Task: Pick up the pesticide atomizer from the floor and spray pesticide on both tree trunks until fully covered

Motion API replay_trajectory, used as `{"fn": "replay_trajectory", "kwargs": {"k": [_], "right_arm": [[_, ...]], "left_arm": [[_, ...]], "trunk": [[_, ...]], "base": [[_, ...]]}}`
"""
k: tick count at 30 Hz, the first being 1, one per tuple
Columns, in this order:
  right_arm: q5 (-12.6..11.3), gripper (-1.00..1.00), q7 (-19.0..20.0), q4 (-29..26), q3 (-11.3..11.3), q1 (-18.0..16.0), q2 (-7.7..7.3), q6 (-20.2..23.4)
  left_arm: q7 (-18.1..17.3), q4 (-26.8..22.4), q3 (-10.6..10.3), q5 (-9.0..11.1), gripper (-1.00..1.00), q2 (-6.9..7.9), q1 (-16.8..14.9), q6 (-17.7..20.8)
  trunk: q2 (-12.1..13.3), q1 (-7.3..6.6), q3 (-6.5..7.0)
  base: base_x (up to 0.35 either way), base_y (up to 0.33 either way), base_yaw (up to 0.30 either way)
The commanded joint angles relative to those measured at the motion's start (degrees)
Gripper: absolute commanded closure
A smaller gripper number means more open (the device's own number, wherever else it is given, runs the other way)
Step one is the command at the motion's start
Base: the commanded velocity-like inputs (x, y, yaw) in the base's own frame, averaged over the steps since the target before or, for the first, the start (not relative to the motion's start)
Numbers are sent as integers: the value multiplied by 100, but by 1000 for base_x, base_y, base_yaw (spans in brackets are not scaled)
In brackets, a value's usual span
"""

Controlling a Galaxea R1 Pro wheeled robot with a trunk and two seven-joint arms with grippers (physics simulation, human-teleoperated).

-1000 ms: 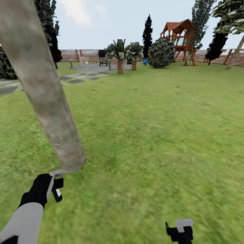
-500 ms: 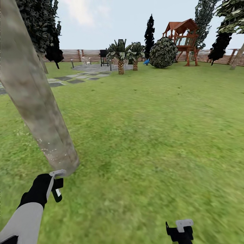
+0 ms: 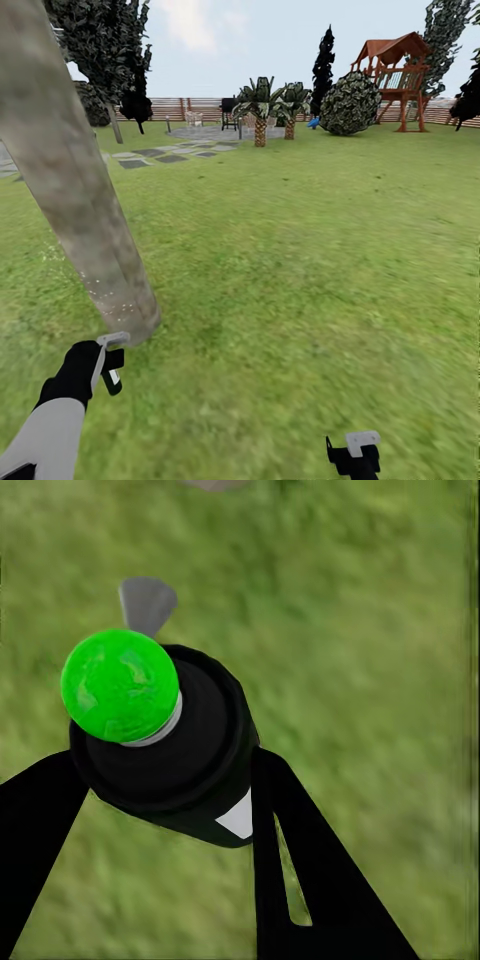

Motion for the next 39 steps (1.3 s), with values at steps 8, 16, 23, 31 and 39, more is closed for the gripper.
{"fn": "replay_trajectory", "kwargs": {"k": [8,16,23,31,39], "right_arm": [[61,-100,-35,11,-31,-5,-9,-21],[61,-100,-33,11,-31,-5,-11,-20],[61,-100,-33,11,-31,-5,-27,-21],[61,-100,-33,11,-31,-5,-32,-24],[61,-100,-33,11,-31,-7,-35,-21]], "left_arm": [[-59,-338,5,36,100,-4,-36,111],[-60,-362,-319,29,100,41,-621,973],[-38,252,-977,35,100,9,-1635,1374],[-43,227,-951,44,100,51,-1804,1470],[-35,211,-951,245,100,62,-1816,1474]], "trunk": [[-2,-1,-5],[-2,-1,-5],[-2,-1,-5],[-2,-1,-5],[-2,-1,-5]], "base": [[-223,-181,74],[-197,-62,266],[-5,-1,96],[0,0,0],[106,-157,0]]}}
